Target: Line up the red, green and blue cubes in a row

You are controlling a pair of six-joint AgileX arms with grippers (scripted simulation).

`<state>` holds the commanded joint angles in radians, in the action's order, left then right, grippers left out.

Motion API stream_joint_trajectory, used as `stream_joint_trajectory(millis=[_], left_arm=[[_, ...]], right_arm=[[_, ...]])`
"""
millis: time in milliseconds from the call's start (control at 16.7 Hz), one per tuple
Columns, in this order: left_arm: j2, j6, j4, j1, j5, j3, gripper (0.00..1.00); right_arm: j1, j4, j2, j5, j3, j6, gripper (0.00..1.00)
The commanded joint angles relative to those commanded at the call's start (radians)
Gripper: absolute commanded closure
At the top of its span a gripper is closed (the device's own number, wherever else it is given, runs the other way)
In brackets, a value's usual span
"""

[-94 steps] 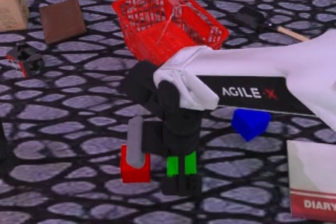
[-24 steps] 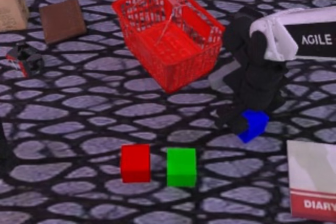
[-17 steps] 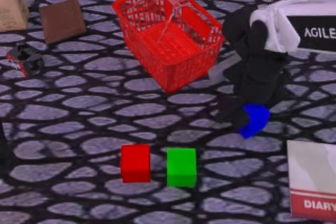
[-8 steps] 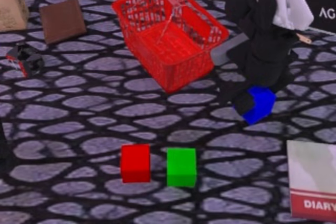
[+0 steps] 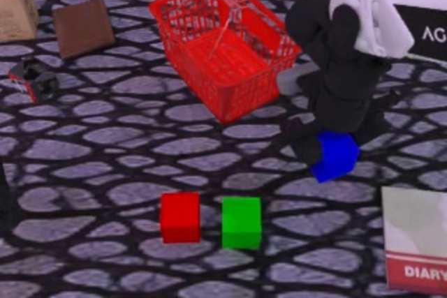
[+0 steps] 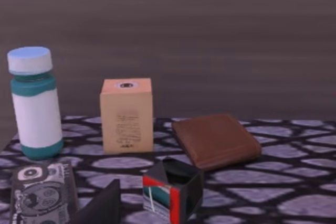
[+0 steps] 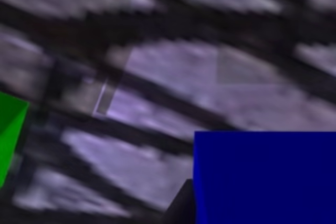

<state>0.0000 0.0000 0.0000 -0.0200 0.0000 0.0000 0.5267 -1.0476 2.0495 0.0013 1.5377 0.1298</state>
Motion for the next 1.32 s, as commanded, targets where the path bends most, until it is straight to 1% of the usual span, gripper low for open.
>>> stream_joint_trajectory(millis=[360, 540, 960, 1320], left_arm=[[0.0, 0.0, 0.0, 0.0, 0.0, 0.0, 0.0], [0.0, 0.0, 0.0, 0.0, 0.0, 0.0, 0.0], [0.0, 0.0, 0.0, 0.0, 0.0, 0.0, 0.0], [0.0, 0.0, 0.0, 0.0, 0.0, 0.0, 0.0]], right_arm=[[0.095, 0.012, -0.117, 0.007, -0.133, 0.397, 1.0], [0.125, 0.02, -0.161, 0.01, -0.175, 0.504, 1.0], [0.127, 0.039, -0.16, 0.008, -0.192, 0.523, 1.0], [0.135, 0.244, -0.083, 0.01, -0.312, 0.527, 1.0]])
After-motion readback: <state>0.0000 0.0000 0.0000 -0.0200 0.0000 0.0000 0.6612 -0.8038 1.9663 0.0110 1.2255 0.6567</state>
